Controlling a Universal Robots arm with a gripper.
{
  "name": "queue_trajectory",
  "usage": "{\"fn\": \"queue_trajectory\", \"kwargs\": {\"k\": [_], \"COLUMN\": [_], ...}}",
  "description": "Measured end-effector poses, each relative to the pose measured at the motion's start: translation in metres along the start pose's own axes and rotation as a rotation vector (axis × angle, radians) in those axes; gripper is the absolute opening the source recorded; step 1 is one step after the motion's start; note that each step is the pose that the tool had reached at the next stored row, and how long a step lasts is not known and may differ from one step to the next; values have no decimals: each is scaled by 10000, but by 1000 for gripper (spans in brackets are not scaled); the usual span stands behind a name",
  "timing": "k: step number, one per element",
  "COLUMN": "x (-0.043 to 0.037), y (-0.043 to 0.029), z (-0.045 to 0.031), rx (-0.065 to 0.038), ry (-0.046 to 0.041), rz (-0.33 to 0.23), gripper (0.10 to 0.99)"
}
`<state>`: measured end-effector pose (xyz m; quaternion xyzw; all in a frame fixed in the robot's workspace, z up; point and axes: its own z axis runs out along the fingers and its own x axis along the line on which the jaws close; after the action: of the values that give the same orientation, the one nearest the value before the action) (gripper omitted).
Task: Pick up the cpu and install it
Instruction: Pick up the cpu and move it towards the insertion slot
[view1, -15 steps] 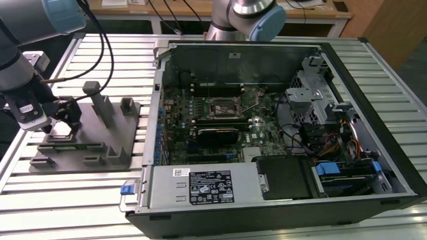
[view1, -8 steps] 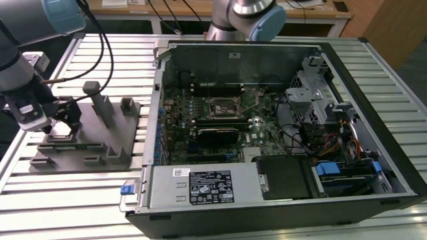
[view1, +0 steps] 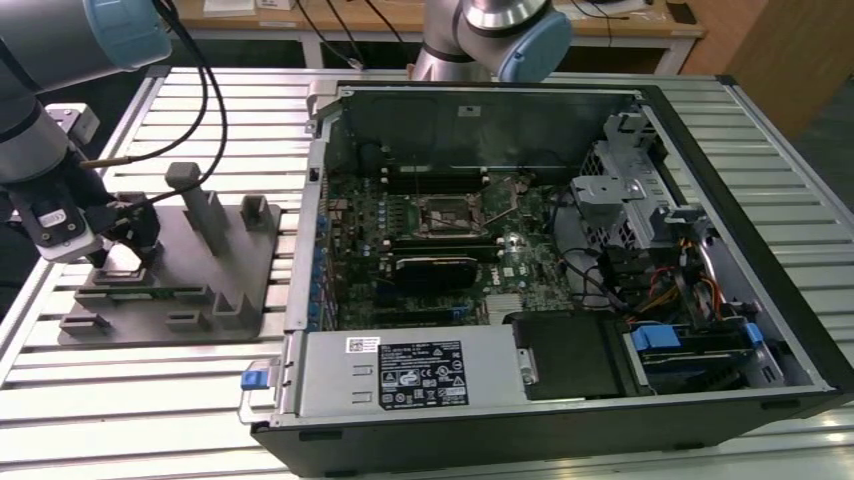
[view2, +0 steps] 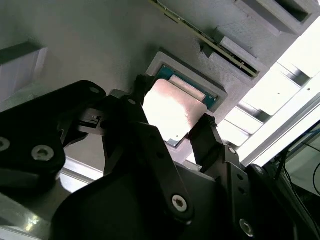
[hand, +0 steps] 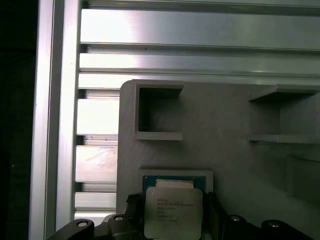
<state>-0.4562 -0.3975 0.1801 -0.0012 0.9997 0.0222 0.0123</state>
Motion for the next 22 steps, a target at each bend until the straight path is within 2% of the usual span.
{"fn": "queue_trajectory", "kwargs": {"k": [11,12,13,22], "x": [-1,-1,-1,0], "y": [1,1,1,1], "z": [-18,-19,-19,-39], "rx": [0,1,0,2], "ry": [0,0,1,5], "rz": [0,0,0,0], "gripper": [620,604,545,545]}}
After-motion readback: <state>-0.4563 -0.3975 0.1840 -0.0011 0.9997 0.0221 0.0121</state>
